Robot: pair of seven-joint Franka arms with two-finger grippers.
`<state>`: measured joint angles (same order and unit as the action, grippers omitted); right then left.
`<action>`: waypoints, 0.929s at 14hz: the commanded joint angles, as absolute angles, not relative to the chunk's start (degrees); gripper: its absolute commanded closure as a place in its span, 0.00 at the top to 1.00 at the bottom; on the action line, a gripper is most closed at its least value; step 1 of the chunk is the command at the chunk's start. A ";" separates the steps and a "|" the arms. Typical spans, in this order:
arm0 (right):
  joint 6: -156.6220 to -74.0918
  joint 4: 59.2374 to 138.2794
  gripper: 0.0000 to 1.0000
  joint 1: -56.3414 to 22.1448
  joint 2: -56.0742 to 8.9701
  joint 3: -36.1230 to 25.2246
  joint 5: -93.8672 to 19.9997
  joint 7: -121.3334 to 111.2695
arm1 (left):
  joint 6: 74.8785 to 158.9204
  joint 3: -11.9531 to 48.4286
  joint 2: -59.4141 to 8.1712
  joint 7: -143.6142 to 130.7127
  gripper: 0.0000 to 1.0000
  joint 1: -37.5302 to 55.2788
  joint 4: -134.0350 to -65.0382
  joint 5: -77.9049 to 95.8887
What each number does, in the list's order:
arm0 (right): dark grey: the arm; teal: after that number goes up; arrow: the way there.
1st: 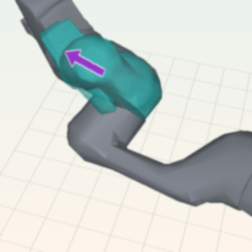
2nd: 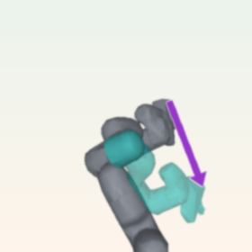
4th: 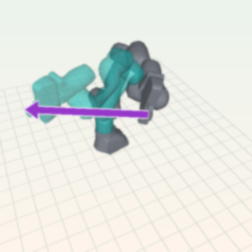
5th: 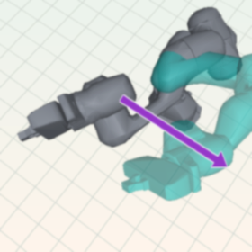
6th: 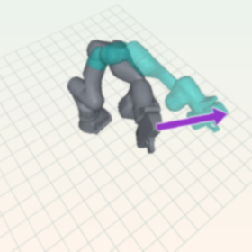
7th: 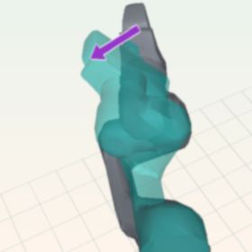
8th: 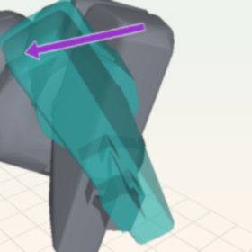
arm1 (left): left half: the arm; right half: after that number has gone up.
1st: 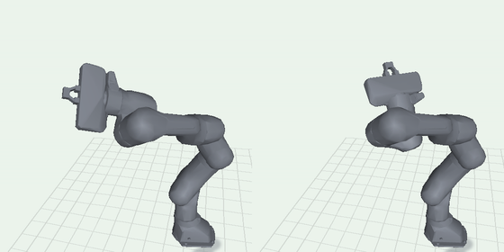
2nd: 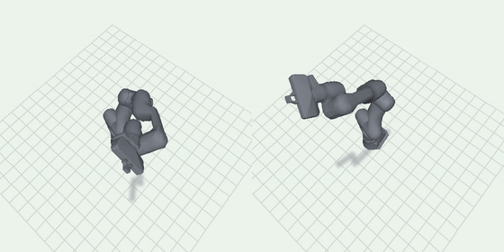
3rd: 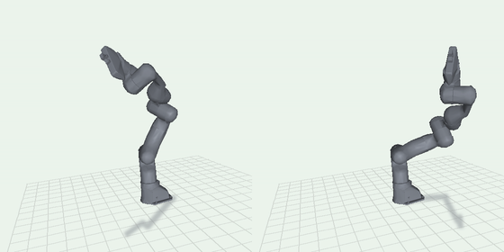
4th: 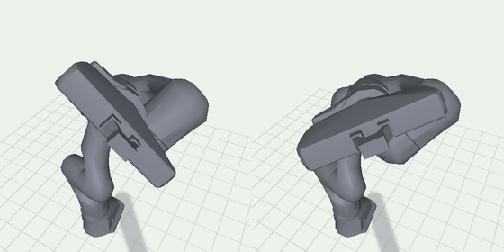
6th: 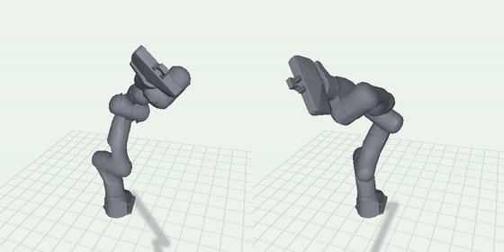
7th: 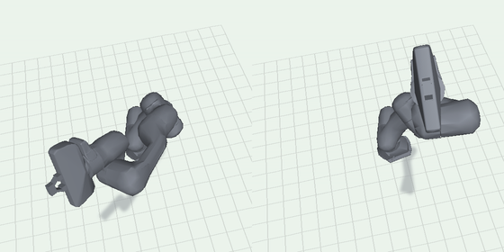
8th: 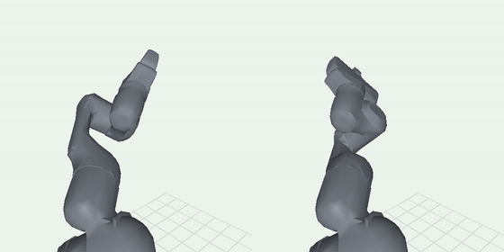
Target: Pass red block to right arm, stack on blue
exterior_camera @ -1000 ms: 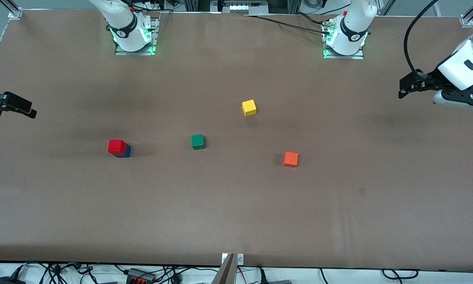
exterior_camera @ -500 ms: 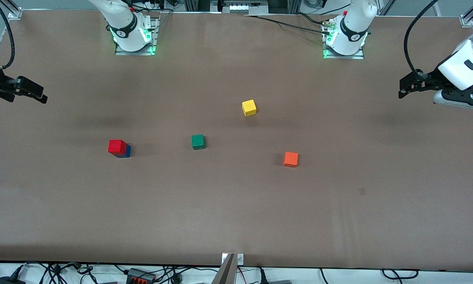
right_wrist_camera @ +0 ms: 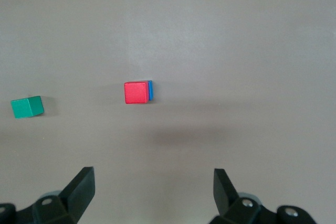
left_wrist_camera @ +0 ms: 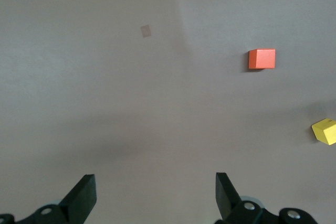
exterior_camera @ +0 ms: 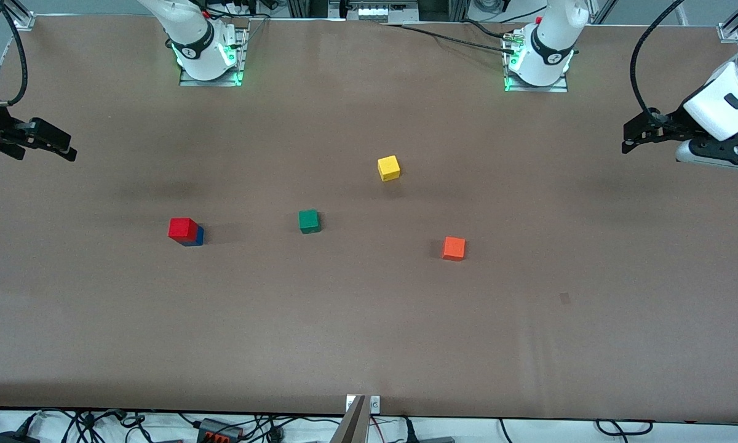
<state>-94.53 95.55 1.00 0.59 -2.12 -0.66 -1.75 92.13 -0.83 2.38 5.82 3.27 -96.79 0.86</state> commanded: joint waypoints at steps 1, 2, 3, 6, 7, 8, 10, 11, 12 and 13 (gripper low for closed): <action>-95.27 96.42 1.00 0.97 1.93 -2.11 0.17 -2.55 | 90.88 -1.05 2.29 5.27 1.00 3.43 -95.54 1.32; -95.45 96.33 1.00 0.97 1.85 -2.11 0.18 -2.55 | 90.88 -1.05 2.29 5.27 1.00 3.43 -95.54 1.32; -95.45 96.33 1.00 0.97 1.93 -2.11 0.09 -2.46 | 90.88 -1.05 2.20 5.27 1.00 3.43 -95.54 1.32; -95.54 96.06 1.00 0.97 1.85 -2.02 0.09 -2.46 | 90.88 -1.05 2.20 5.27 1.00 3.34 -95.54 1.32; -95.54 95.98 1.00 1.23 1.85 -2.02 0.09 -2.46 | 90.88 -1.05 2.20 5.27 1.00 3.34 -95.54 1.32; -95.54 95.98 1.00 1.49 1.85 -1.93 0.09 -2.46 | 90.88 -1.05 2.20 5.27 1.00 3.34 -95.54 1.32; -95.71 95.98 1.00 1.58 1.50 -1.93 0.17 -2.46 | 90.88 -1.05 2.20 5.27 1.00 3.34 -95.54 1.32; -95.63 96.06 1.00 1.58 1.49 -1.93 0.09 -2.46 | 90.88 -1.05 2.20 5.27 1.00 3.34 -95.54 1.32; -95.54 96.06 1.00 1.76 1.58 -1.85 0.09 -2.46 | 90.88 -1.05 2.20 5.27 1.00 3.34 -95.54 1.32; -95.54 96.06 1.00 1.93 1.58 -1.76 0.09 -2.55 | 90.88 -1.05 2.20 5.27 1.00 3.34 -95.54 1.32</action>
